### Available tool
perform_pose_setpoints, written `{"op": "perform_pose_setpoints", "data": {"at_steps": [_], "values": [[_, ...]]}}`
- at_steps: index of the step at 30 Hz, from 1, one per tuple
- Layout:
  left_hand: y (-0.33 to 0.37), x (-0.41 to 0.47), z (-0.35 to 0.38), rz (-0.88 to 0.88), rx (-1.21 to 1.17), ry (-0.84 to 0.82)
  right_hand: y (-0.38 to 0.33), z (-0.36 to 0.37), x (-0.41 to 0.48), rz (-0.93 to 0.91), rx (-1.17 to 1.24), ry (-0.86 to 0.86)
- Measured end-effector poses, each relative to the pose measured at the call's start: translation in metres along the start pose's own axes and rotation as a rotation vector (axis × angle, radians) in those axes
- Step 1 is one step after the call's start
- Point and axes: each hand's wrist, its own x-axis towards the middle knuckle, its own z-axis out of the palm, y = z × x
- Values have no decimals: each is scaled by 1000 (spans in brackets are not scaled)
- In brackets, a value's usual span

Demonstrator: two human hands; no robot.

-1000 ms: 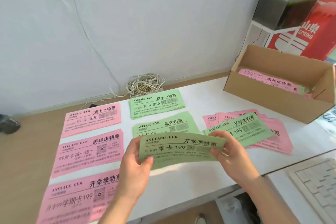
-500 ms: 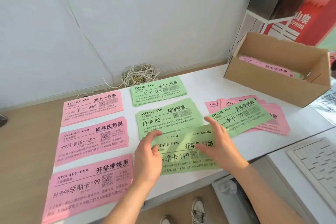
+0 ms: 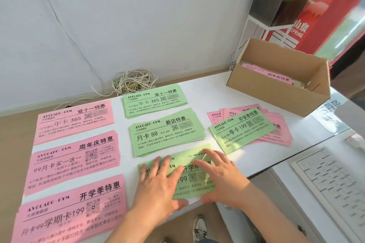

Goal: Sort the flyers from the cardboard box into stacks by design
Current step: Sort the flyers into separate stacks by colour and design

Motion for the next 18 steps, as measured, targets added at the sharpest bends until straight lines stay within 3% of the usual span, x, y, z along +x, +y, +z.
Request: {"op": "perform_pose_setpoints", "data": {"at_steps": [3, 7, 12, 18], "values": [[2, -4, -4, -19, 52, 40, 6, -2, -5, -12, 36, 47], [10, -1, -16, -15, 54, 27, 25, -9, -17, 34, 259, 176], [46, 36, -39, 129, -77, 271, 87, -43, -23, 254, 358, 333], [98, 121, -50, 112, 48, 233, 167, -71, 7, 552, 354, 288]]}}
